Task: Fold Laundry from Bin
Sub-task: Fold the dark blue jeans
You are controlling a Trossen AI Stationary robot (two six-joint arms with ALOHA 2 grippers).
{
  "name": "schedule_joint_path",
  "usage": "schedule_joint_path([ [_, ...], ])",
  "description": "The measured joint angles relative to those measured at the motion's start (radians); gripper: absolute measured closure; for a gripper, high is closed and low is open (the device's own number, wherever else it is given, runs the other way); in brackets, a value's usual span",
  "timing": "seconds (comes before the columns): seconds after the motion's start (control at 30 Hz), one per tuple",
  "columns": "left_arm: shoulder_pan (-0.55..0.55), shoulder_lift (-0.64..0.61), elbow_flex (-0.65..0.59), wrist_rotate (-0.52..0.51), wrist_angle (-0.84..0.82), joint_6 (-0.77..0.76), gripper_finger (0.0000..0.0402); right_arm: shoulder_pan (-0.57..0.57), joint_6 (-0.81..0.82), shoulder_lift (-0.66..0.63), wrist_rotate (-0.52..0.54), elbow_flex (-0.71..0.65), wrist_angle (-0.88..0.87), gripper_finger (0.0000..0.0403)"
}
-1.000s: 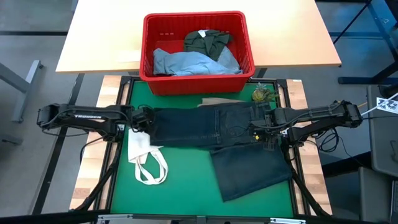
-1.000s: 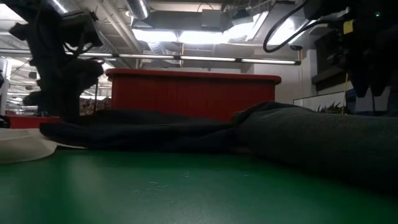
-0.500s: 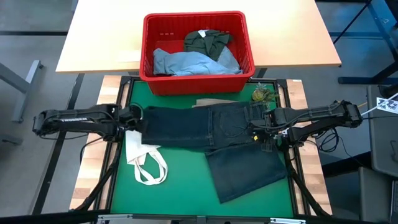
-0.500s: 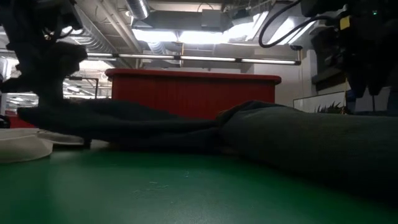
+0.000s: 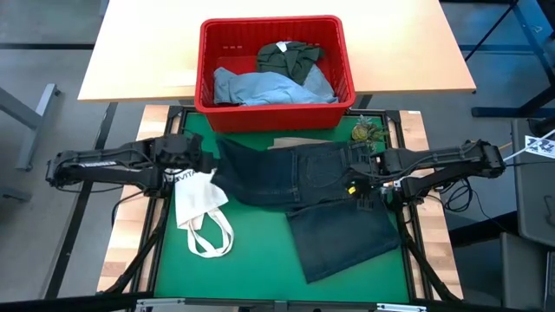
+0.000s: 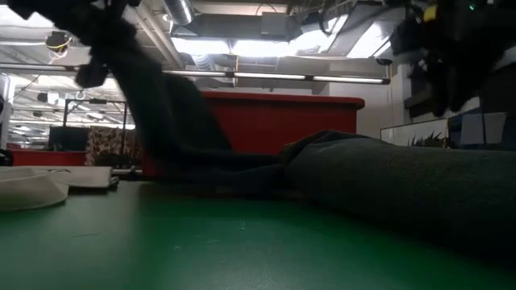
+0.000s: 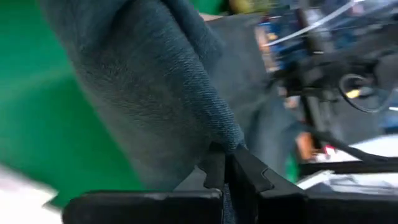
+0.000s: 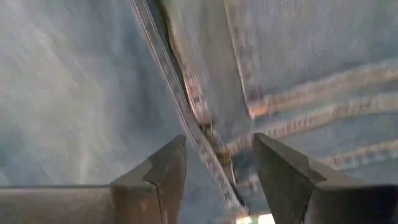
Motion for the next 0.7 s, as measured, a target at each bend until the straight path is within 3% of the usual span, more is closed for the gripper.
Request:
schedule_joint_path([
  [0.33, -0.114, 0.257, 0.000, 0.007, 0.451, 0.001, 0.0401, 0.000, -0.001, -0.001, 0.045, 0.200, 0.121, 0.0219],
  [0.47, -0.150, 0.335, 0.000, 0.027, 0.539, 0.001, 0.0401, 0.000, -0.005, -0.001, 0.053, 0.213, 0.331, 0.0219],
  [0.7, -0.207, 0.402, 0.000, 0.004, 0.548, 0.002, 0.0401, 0.000, -0.129, 0.047, 0.053, 0.214, 0.778, 0.0219],
])
